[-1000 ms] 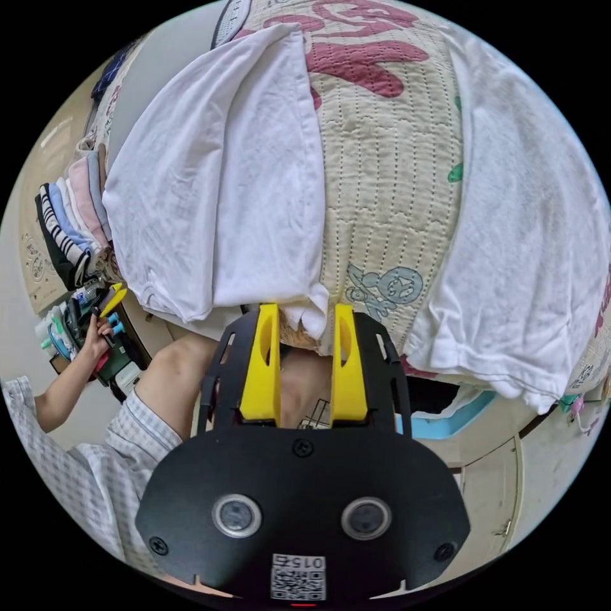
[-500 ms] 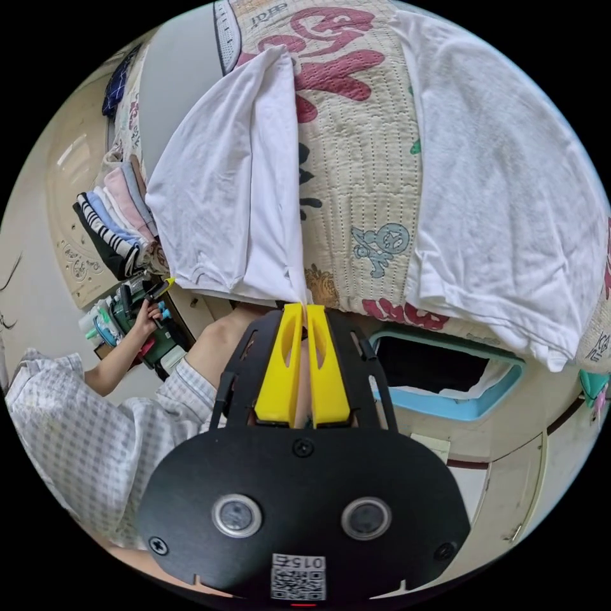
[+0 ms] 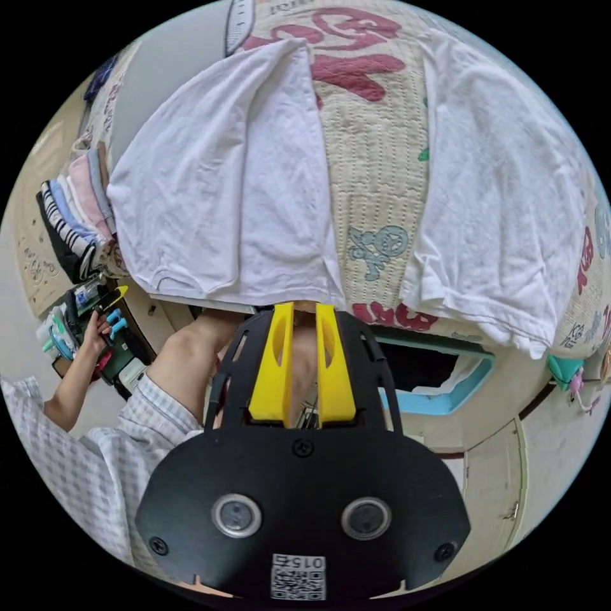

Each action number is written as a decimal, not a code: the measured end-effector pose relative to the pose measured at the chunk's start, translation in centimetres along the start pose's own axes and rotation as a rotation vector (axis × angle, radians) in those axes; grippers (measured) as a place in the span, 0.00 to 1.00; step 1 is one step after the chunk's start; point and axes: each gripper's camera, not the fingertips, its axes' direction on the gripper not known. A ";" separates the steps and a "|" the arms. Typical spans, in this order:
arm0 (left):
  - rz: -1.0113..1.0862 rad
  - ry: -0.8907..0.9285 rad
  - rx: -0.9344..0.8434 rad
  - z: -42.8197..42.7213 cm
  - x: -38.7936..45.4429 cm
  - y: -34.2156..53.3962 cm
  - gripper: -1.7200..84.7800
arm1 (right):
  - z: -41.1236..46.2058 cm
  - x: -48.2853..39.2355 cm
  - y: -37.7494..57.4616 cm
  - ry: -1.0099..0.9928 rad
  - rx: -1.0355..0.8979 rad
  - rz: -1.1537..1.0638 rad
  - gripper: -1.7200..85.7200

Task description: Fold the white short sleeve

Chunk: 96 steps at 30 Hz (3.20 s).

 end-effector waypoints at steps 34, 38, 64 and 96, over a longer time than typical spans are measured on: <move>-0.526 0.233 0.014 17.5 7.7 3.1 0.08 | 0.1 18.0 -7.0 -0.340 -0.085 0.346 0.05; -0.522 0.289 0.012 18.1 7.5 2.4 0.03 | 1.0 20.2 -6.8 -0.347 -0.093 0.328 0.03; 0.410 0.339 0.475 0.3 39.4 -35.2 0.10 | 4.1 22.4 -20.4 -0.003 0.513 -0.534 0.09; 0.296 -0.426 0.598 -10.7 43.7 -43.4 0.05 | 23.2 55.4 -41.2 0.304 0.697 -0.229 0.02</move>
